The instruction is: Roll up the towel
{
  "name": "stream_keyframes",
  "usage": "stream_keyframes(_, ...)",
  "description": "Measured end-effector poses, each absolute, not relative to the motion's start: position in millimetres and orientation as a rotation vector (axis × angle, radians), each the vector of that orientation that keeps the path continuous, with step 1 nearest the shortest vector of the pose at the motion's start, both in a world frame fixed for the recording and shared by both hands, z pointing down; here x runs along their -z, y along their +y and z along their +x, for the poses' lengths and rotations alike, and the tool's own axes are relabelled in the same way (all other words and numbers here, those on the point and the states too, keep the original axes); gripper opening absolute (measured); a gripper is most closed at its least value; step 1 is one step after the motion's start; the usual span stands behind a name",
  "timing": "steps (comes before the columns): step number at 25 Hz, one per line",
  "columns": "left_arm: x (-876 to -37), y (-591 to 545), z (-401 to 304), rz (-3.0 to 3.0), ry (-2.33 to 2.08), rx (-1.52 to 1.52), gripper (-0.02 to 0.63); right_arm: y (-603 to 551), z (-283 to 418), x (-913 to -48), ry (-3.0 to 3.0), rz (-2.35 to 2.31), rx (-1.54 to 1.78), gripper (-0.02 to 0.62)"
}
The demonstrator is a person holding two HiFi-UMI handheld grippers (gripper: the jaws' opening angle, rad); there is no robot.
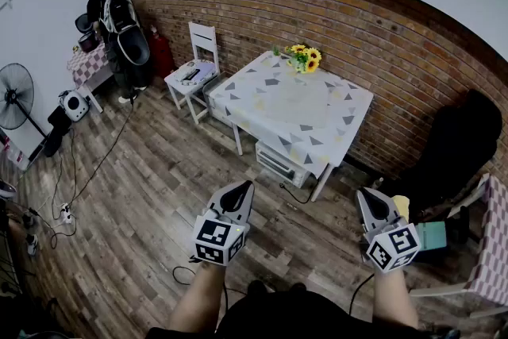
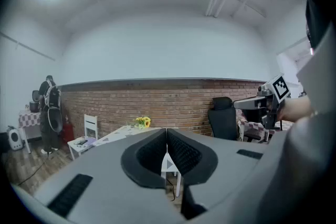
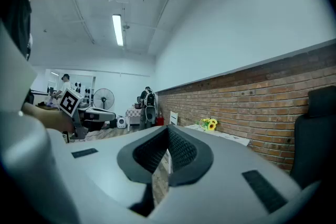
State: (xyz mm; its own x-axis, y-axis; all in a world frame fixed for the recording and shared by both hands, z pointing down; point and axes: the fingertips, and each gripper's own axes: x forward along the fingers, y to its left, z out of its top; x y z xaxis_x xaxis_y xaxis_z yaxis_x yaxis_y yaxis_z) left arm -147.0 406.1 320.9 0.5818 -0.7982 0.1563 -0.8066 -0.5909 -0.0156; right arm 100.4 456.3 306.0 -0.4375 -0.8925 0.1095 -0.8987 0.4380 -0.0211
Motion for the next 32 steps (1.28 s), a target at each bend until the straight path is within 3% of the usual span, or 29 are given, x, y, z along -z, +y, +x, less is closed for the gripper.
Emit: stream_keyframes(32, -352, 450, -20, 2.719, -1.35, -0.355, 0.02, 517, 204, -352, -2.636, 1.56, -0.239, 0.014)
